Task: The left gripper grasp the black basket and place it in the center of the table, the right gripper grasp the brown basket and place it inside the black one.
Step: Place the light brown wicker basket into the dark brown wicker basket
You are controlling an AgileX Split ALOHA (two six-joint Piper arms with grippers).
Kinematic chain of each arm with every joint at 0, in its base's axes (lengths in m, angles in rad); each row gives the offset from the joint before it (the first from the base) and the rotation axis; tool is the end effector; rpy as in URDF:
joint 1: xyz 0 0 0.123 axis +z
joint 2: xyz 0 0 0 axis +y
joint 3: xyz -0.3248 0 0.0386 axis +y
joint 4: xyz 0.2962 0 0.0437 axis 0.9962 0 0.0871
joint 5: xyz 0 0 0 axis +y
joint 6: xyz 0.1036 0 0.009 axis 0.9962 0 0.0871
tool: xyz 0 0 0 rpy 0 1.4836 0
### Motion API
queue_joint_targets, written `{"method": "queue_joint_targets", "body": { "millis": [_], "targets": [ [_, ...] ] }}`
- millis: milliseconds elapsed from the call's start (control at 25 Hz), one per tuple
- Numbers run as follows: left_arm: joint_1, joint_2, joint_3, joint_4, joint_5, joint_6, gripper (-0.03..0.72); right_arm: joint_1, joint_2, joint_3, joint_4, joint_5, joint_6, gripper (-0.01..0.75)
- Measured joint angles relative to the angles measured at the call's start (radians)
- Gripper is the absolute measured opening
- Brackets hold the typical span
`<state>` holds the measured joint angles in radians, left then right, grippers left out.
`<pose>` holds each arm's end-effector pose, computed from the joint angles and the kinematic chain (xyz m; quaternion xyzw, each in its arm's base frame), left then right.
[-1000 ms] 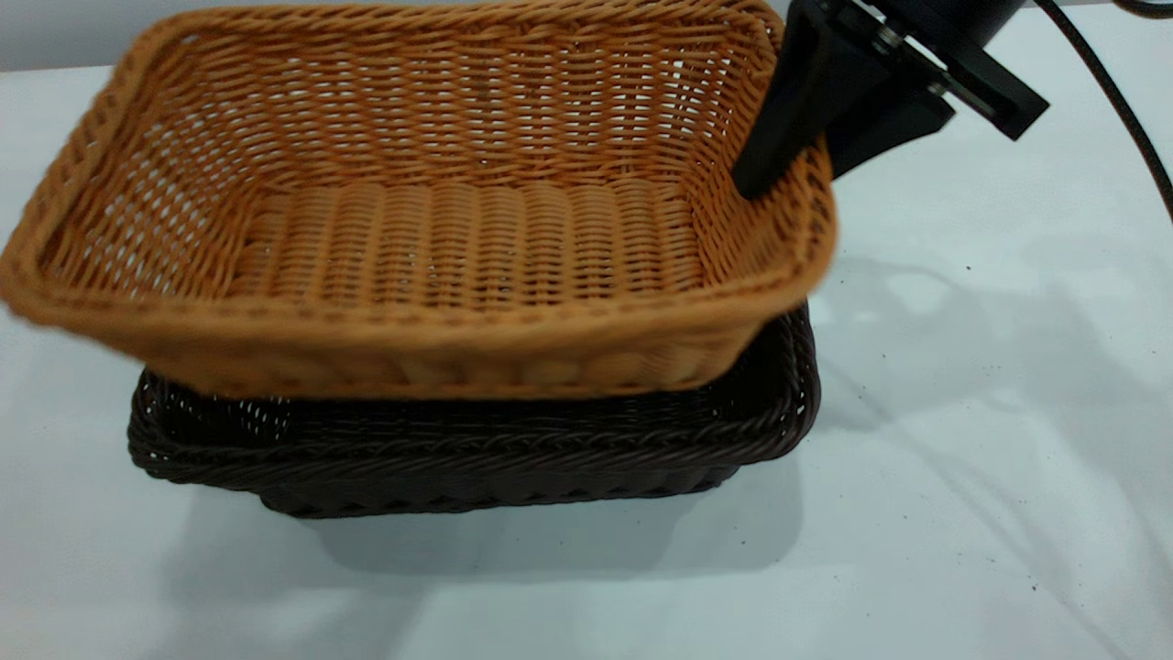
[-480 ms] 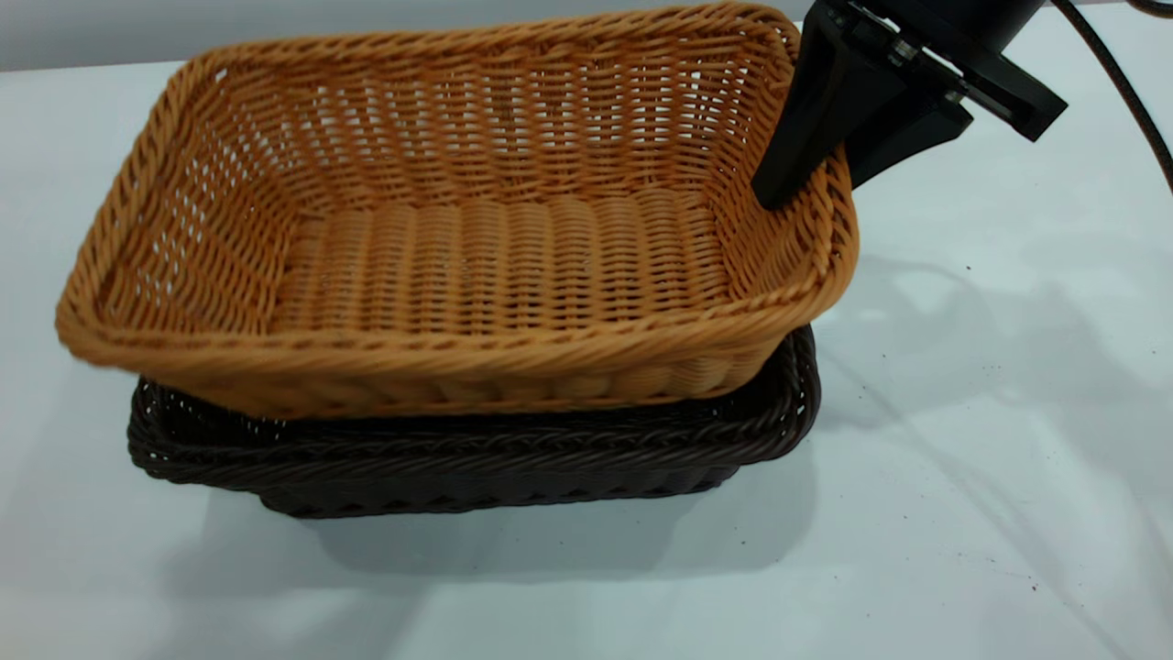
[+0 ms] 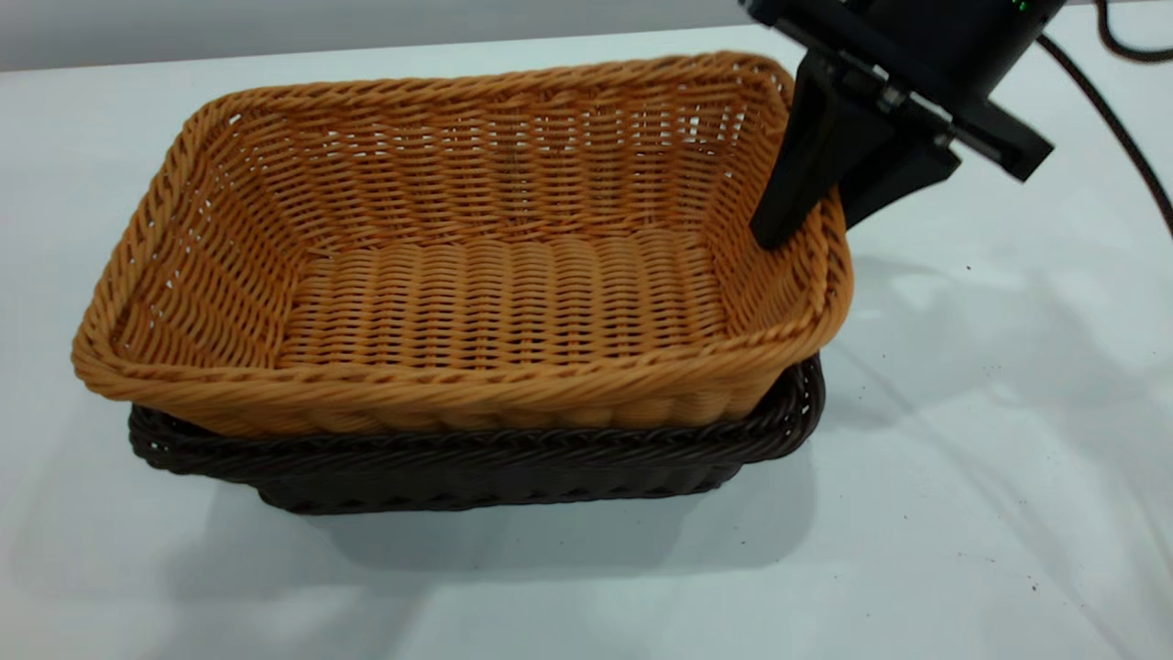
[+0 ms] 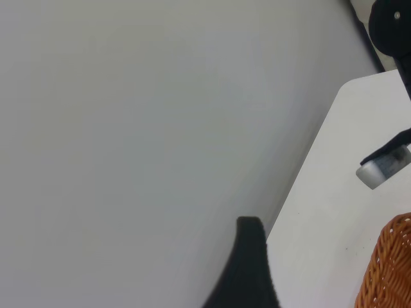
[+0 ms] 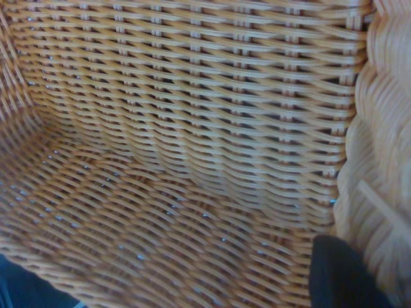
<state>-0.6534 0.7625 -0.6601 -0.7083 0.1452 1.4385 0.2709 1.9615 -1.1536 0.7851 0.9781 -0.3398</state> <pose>0.1478 -0.1255 0.3754 0.5035 0.5559 -0.0082 0.6614 0.3681 0.1655 0.1406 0.0545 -0.9496 -0.3048 0.0486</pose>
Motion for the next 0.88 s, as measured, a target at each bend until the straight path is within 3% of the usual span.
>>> {"method": "queue_joint_targets", "body": {
  "millis": [640,760,880],
  "targets": [
    [0.0,0.0,0.0,0.0,0.0,0.0,0.554,0.0,0.001,-0.001,0.01,0.016,-0.023,0.11],
    [0.0,0.0,0.0,0.0,0.0,0.0,0.547,0.0,0.001,-0.001,0.012,0.016,-0.026,0.169],
    [0.0,0.0,0.0,0.0,0.0,0.0,0.532,0.0,0.0,-0.001,0.025,0.016,-0.029,0.302]
  ]
}}
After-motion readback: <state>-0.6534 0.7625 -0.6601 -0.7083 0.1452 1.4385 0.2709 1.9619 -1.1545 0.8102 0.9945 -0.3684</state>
